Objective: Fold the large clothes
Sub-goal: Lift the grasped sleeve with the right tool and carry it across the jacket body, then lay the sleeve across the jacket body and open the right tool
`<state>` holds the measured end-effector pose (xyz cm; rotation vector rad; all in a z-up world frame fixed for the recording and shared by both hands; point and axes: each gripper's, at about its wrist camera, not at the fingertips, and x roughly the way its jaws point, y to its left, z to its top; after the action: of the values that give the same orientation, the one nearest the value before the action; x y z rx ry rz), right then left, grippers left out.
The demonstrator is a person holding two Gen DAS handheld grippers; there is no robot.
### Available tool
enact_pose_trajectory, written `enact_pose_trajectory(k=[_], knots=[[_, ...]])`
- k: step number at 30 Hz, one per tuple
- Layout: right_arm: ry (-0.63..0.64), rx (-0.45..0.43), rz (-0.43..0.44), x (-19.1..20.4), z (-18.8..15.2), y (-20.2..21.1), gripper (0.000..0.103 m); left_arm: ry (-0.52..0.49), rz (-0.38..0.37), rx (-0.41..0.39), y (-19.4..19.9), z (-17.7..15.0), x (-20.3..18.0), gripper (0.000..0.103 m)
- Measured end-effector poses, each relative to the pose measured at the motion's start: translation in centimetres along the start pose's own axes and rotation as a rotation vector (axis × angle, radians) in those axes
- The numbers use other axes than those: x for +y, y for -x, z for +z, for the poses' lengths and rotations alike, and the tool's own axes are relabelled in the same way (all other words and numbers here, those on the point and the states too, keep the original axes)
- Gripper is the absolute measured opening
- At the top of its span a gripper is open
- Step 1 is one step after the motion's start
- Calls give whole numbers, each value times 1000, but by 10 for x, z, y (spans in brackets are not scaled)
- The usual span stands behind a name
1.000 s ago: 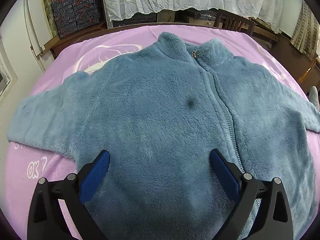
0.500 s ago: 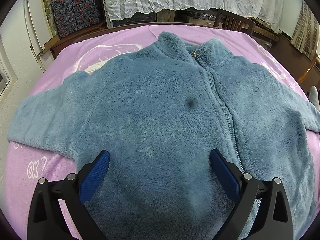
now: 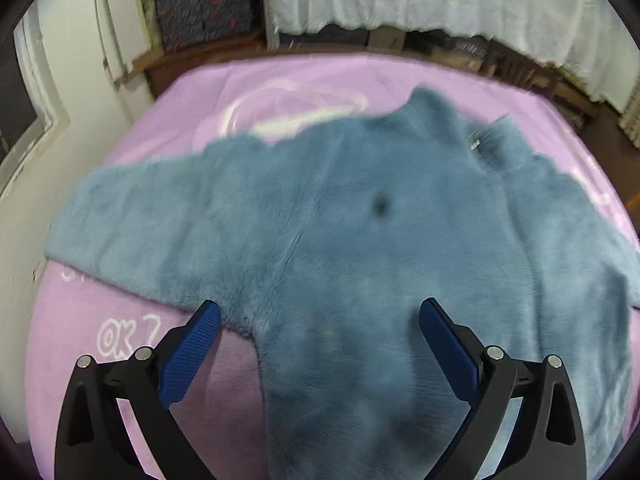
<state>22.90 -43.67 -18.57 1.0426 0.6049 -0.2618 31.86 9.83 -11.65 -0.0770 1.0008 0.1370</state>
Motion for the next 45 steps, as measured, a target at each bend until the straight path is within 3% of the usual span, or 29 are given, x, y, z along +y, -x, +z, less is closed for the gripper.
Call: enact_pose_trajectory(k=[6,18,27,31,36,42,43,45], knots=[[118,-6,19,36,-6,7,9,17,-3,5,-10,0,0,100],[353,33,112,162,-50,24,9,21,9,-4,-5,-3,-3,100],[505,93,193,256,-115,26,9,32,10,-5,-3,-5,-3,100],[595,157,214,286,-160,17,9,32,10,-4,-3,-5,-3,100],[697,274,175,293,-222,-16,9,31,10,-4,-3,-4,-3,100],[773,437,91,270,-264,-58,15,31,8,-2,-3,-4,-3,100],[802,431,105,271,-264,-52,19,31,8,-2,-3,-4,-3,100],[828,471,141,272,-261,-43,36,30,7,0,-3,-4,-3,100]])
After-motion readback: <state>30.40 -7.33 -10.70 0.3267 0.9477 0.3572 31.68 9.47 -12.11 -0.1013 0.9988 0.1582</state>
